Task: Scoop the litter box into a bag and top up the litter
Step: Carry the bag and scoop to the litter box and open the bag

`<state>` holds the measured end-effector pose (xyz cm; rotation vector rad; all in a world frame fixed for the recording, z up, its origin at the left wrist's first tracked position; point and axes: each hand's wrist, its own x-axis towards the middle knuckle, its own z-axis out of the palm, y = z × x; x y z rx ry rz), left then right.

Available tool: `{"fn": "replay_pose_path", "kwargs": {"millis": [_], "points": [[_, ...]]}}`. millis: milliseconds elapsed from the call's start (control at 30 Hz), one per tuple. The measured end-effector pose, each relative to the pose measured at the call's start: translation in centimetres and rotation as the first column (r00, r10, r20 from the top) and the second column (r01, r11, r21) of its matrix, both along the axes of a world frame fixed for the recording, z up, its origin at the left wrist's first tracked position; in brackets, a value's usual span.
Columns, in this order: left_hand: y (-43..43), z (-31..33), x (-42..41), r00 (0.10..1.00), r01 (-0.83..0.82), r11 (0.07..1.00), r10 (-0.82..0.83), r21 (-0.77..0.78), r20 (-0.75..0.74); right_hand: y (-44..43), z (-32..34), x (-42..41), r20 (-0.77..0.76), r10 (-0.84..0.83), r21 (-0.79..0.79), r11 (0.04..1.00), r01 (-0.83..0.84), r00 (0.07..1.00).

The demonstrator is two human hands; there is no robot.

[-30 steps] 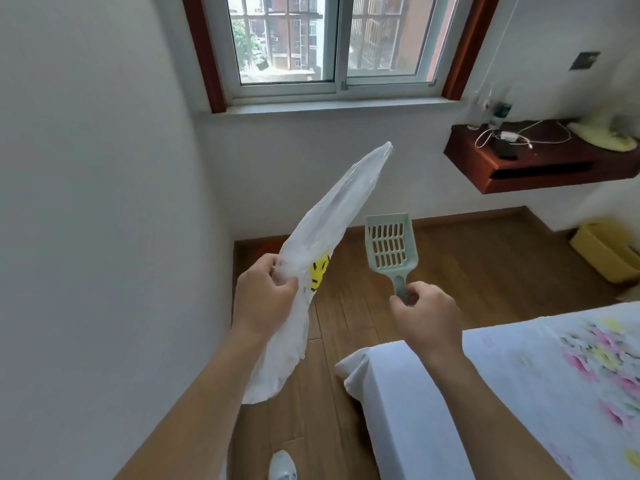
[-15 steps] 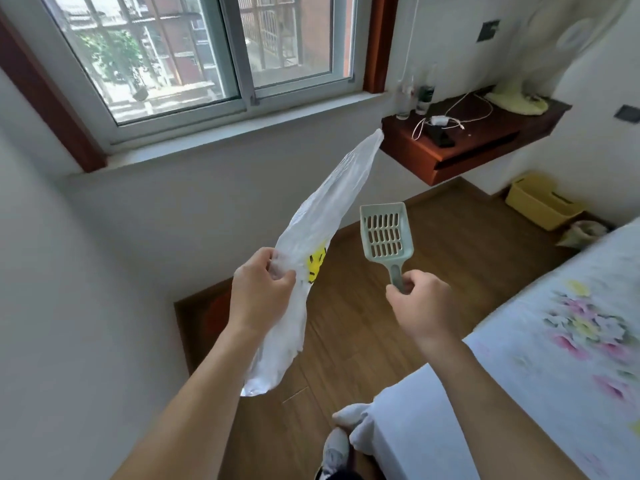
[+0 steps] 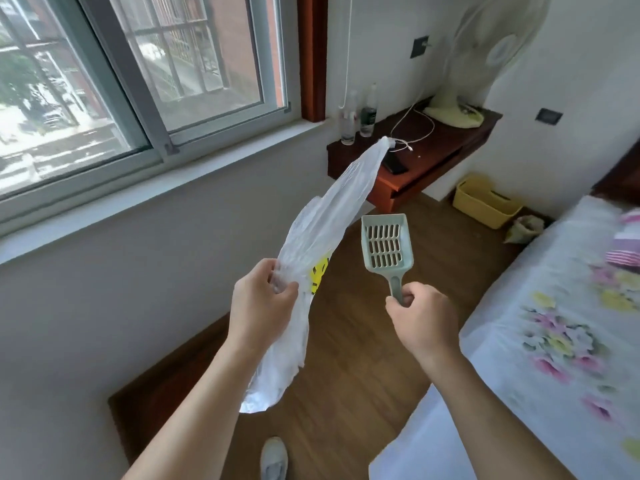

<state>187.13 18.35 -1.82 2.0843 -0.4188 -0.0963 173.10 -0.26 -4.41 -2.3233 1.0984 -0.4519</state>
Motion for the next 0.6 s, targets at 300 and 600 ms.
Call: {"fn": "replay_pose_path", "kwargs": {"millis": [300,600], "points": [[-13.3,-0.1,9.0,0.948,0.319,0.948,-0.319,0.009,0.008,-7.4,-0.1,3.8,-0.017,-0.335,-0.028,0.942,0.334,0.942],[-28.1,-0.9,9.2,0.781,0.625,0.78,-0.625,0.034,-0.007,-15.5,0.4,0.6,-0.069,-0.603,-0.051,0.798,0.601,0.795]]}}
